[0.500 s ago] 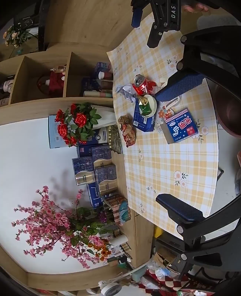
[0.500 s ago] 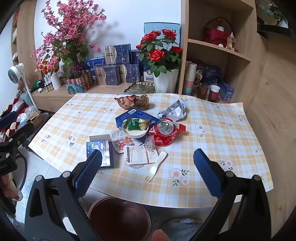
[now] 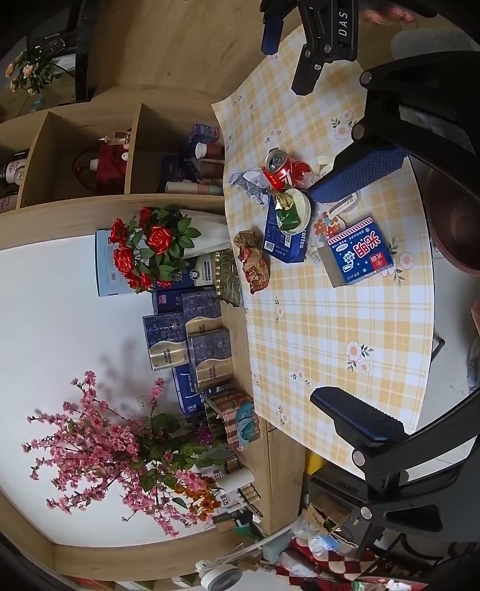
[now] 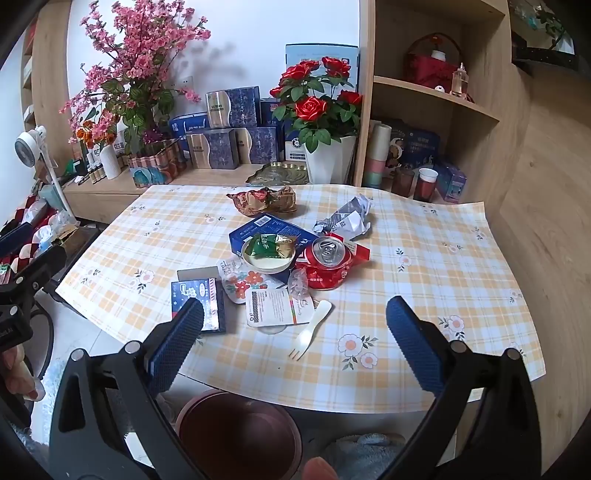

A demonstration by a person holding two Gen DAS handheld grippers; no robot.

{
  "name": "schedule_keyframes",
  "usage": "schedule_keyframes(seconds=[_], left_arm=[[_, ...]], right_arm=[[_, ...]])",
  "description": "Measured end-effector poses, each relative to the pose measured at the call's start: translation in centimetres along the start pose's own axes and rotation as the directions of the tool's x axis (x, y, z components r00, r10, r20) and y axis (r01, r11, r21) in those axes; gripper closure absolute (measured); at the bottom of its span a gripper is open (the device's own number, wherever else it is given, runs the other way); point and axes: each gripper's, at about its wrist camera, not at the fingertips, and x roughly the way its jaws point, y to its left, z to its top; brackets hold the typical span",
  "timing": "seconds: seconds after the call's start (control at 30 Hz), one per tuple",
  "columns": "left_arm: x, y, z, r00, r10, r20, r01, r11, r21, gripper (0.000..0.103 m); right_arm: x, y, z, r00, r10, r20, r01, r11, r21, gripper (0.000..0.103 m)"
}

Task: Collect trash

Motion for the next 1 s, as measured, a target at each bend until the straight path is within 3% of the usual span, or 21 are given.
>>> schedule_keyframes(seconds=[1.0], left_arm=[[-0.46, 0.77, 0.20, 1.000, -0.023, -0.011, 0.023, 1.000, 0.000, 0.005]], right_arm=[[0.48, 0.91, -0.44, 1.000, -0.006, -0.013, 0.006, 1.000, -0.018, 0.006]])
